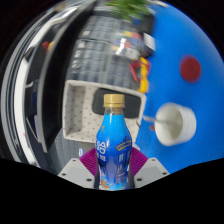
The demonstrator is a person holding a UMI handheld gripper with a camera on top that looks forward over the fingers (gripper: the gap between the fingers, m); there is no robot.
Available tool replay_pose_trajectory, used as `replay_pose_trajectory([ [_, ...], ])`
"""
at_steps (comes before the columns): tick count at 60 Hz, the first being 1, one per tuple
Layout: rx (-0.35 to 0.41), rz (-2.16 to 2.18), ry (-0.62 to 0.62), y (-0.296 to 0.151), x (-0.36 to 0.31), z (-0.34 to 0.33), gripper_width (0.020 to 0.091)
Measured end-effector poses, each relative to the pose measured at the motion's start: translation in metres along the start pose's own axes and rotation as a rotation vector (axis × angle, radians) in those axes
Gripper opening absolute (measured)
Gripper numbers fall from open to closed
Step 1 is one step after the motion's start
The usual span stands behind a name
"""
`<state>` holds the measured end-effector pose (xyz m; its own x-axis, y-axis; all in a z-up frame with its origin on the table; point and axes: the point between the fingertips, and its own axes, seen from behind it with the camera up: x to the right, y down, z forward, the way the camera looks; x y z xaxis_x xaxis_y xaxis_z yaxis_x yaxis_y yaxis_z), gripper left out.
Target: Pour water
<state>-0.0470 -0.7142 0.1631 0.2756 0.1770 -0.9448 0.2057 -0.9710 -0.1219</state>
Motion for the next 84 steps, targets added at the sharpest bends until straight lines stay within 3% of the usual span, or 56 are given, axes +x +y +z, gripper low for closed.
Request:
replay_pose_trajectory([
  [11, 0.088, -0.546, 0.001, -0.073, -0.042, -0.025, 0.0397],
  [14, 0.141, -0.710, -0.001, -0.097, -0.053, -0.031, 0.0395],
  [20, 0.223, -0.993, 0.073, -0.144, -0.052, -0.045, 0.0397],
  [27, 0.263, -1.215, 0.146, -0.192, -0.031, -0.051, 0.0396],
  [31, 0.263, -1.270, 0.153, -0.211, -0.002, -0.044, 0.0396],
  [40, 0.186, -1.324, 0.214, -0.235, 0.055, -0.034, 0.0396],
  [56, 0.090, -1.368, 0.201, -0.241, 0.127, -0.010, 0.0395],
  [57, 0.075, -1.365, 0.205, -0.239, 0.133, -0.009, 0.0456],
  [59, 0.109, -1.368, 0.165, -0.240, 0.127, -0.012, 0.0411],
  [69, 0.088, -1.385, 0.123, -0.238, 0.128, -0.013, 0.0440],
  [79, 0.069, -1.383, 0.154, -0.238, 0.133, -0.013, 0.0537],
  [84, 0.016, -1.365, 0.191, -0.232, 0.145, -0.017, 0.0704],
])
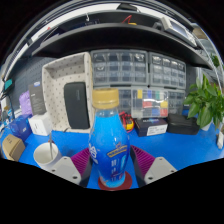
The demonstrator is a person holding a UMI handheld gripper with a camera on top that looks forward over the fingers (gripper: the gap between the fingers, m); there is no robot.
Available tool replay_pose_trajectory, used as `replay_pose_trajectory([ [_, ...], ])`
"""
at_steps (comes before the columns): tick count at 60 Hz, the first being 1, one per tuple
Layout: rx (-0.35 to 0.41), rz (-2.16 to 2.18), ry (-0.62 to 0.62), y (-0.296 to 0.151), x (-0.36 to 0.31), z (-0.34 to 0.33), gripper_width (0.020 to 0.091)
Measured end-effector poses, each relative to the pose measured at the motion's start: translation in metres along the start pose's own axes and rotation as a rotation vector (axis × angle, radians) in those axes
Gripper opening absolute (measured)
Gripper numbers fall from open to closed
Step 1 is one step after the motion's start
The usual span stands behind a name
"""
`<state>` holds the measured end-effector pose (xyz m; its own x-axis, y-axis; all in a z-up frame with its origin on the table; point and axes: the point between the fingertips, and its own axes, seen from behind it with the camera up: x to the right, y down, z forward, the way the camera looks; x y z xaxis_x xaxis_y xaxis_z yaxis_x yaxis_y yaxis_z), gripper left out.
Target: Pour water
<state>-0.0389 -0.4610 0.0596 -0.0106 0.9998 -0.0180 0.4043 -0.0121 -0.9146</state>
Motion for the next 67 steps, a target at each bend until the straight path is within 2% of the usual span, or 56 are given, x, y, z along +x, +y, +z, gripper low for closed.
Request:
replay_pose_trajectory([
  [3, -0.025, 0.000, 0.015, 0.009, 0.001, -0.004, 0.0774],
  [6, -0.031, 0.003, 0.037, 0.013, 0.003, -0.011, 0.0801],
  [20, -0.104, 0.042, 0.076, 0.046, -0.007, -0.077, 0.0790],
  [30, -0.130, 0.033, 0.082, 0.035, -0.026, -0.134, 0.0790],
  [52, 0.008, 0.001, 0.050, -0.051, -0.069, -0.213, 0.0799],
  [67, 0.039, -0.022, 0.069, -0.057, -0.066, -0.231, 0.0800],
])
